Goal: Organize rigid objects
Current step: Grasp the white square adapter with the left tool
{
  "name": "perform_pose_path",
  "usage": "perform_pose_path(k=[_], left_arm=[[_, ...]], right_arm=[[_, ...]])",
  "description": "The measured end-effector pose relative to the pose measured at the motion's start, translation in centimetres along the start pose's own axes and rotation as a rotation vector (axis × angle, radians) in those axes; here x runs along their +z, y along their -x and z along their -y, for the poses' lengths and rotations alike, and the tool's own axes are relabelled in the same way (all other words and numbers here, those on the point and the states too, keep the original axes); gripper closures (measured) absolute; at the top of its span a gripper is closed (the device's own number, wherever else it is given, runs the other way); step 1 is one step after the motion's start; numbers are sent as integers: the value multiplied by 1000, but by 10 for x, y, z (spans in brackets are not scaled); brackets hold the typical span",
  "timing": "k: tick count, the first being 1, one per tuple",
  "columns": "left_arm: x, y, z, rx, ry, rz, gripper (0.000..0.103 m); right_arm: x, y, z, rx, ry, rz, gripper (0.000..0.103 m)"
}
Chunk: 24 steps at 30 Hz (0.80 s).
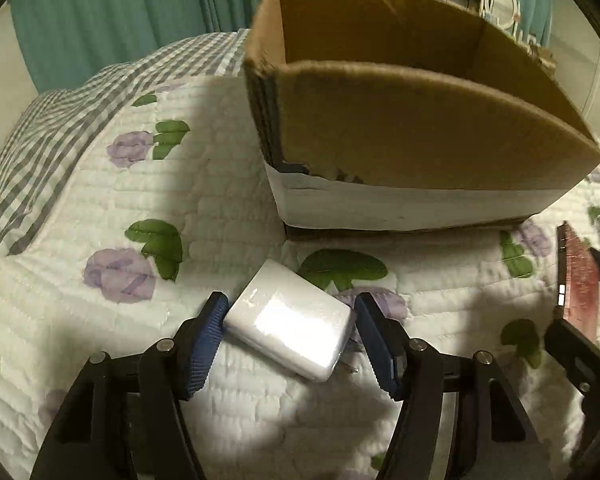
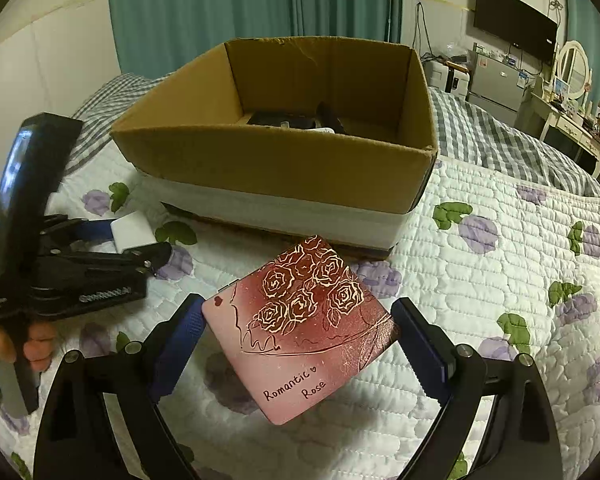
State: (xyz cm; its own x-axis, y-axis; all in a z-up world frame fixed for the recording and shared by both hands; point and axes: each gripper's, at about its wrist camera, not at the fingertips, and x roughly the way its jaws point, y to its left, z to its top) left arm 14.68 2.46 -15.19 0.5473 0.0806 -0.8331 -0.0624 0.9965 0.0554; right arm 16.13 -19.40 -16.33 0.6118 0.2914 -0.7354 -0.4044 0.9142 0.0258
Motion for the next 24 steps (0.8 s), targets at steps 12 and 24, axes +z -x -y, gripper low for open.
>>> perform_pose_path(k=[12,24], left_arm=[[-16,81,16,-94,-16,110,37],[50,162,22,-122,-58,296,37]], right_arm=[[16,60,7,-19,-26,93,10],[100,126,17,-45,38,264,10]])
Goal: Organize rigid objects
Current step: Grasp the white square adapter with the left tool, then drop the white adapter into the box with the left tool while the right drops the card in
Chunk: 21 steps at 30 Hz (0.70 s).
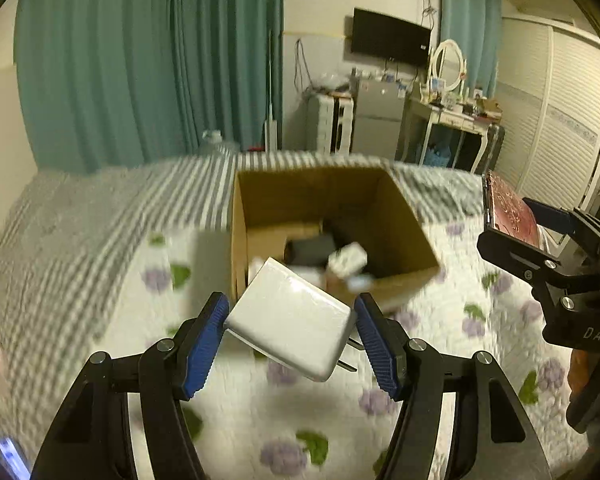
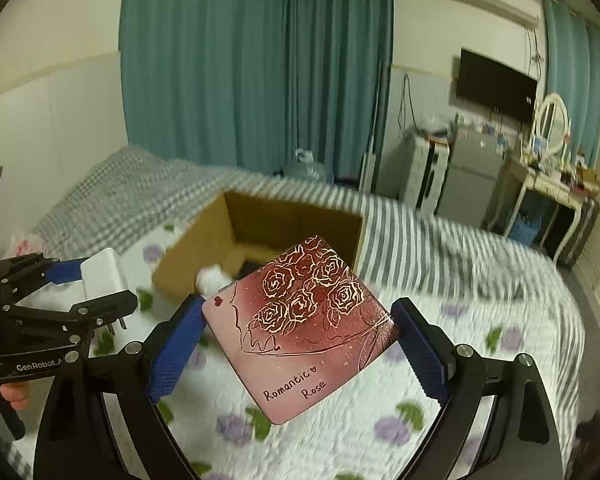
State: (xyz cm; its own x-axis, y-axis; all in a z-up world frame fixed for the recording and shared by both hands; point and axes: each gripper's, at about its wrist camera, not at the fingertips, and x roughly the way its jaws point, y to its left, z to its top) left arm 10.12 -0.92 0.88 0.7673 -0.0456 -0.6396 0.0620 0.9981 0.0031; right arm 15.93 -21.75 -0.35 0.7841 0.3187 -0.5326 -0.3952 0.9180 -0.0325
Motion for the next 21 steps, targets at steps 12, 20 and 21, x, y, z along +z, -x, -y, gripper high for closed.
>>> perform_pose_path(k=[12,20,21], left_arm=[[73,-111,-2,-35,-66,14,37],[62,-160,-1,-54,-116,-20,35],[62,-162,-1,-35,-112,-10,34]], right_arm=[[54,-76,30,17,-4,26,10],[39,-131,33,28,17,-42,10],[38,-134,34,30,12,-52,10]])
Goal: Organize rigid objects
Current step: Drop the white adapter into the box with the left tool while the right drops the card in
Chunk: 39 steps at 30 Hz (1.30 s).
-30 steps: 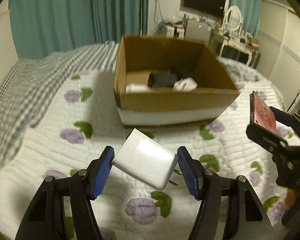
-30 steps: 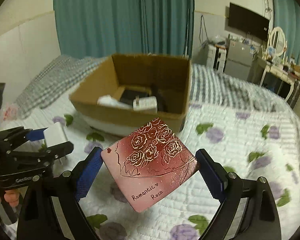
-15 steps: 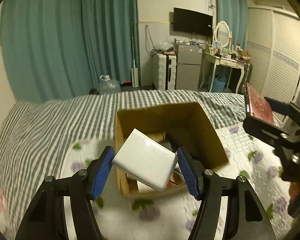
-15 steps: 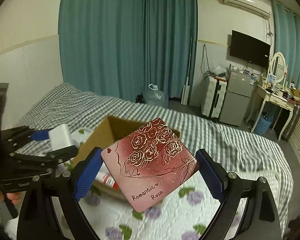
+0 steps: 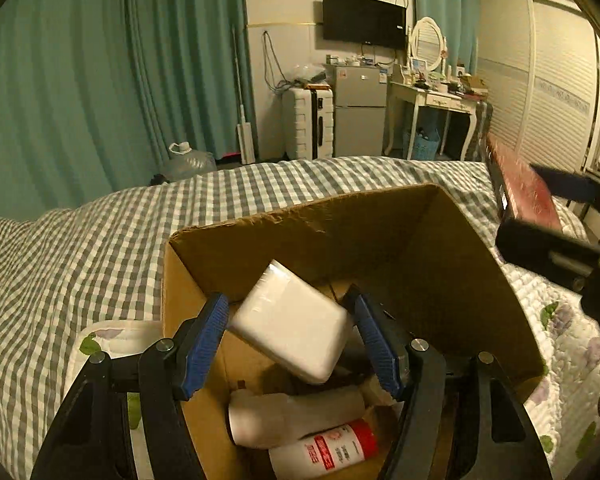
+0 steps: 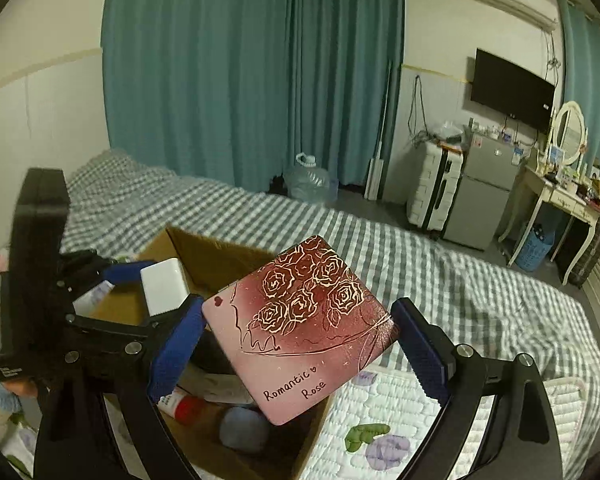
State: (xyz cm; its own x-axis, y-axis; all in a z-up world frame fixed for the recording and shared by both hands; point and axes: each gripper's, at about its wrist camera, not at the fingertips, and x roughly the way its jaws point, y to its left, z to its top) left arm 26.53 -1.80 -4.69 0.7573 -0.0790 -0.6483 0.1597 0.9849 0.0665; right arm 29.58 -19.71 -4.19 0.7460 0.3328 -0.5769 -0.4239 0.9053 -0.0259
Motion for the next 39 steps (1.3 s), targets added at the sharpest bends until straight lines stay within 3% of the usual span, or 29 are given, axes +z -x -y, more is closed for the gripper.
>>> perform_pose_path(k=[9,15,20,24,33,39], left_arm=[[6,23,-16,49,75,22,34],[9,30,-29,60,115,45,34],[9,22,-32,60,120,42,34],[6,16,-28,59,106,30,34],[10,32,-16,92,108,5,32],[19,82,-16,95,150,58,31]], right_arm=[[6,4,-1,22,-19,3,10],[11,-26,0,34,-24,-21,9],[7,-48,4,-50,-19,-17,8],[5,-46,13,-54,-55,0,6],[12,-13,17,-122,-66,-19,6],[27,48,11,-150,-72,45,1]])
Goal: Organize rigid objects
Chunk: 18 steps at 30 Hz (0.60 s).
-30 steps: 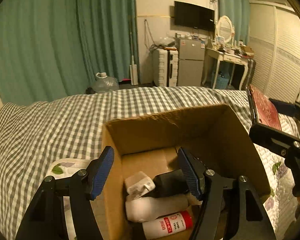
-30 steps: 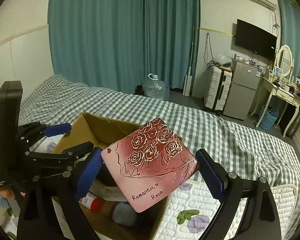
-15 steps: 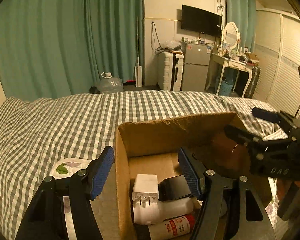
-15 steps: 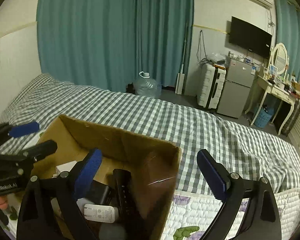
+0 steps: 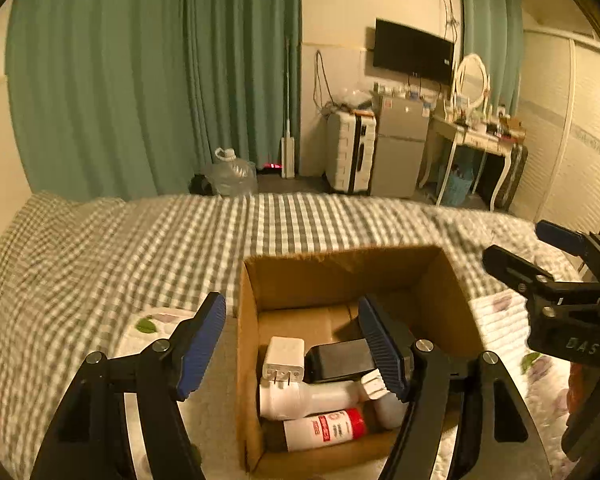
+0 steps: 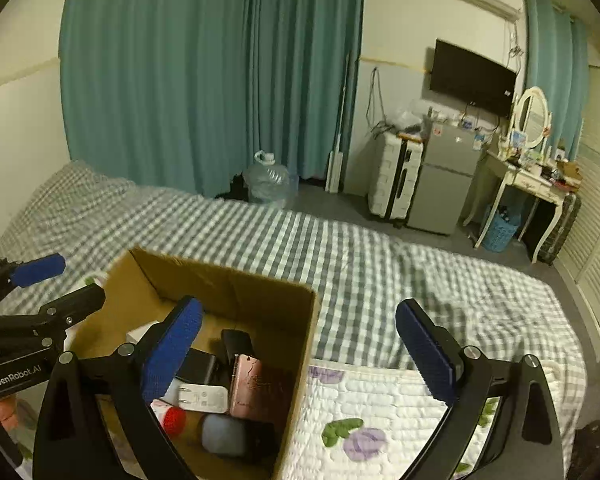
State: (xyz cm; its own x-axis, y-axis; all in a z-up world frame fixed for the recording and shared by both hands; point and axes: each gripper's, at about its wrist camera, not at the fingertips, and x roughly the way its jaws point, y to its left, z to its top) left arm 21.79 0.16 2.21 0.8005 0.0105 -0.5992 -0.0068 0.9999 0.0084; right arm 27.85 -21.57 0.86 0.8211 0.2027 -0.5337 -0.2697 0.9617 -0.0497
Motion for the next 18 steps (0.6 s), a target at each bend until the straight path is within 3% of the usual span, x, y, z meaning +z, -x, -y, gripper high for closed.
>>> perform_pose_path(k=[10,18], left_arm=[[21,138,11,72,-47,257,26],[1,223,20,51,-80,421,26]], right_arm=[[27,144,-4,-27,-31,184,0],[9,220,-14,-1,-34,283,0]])
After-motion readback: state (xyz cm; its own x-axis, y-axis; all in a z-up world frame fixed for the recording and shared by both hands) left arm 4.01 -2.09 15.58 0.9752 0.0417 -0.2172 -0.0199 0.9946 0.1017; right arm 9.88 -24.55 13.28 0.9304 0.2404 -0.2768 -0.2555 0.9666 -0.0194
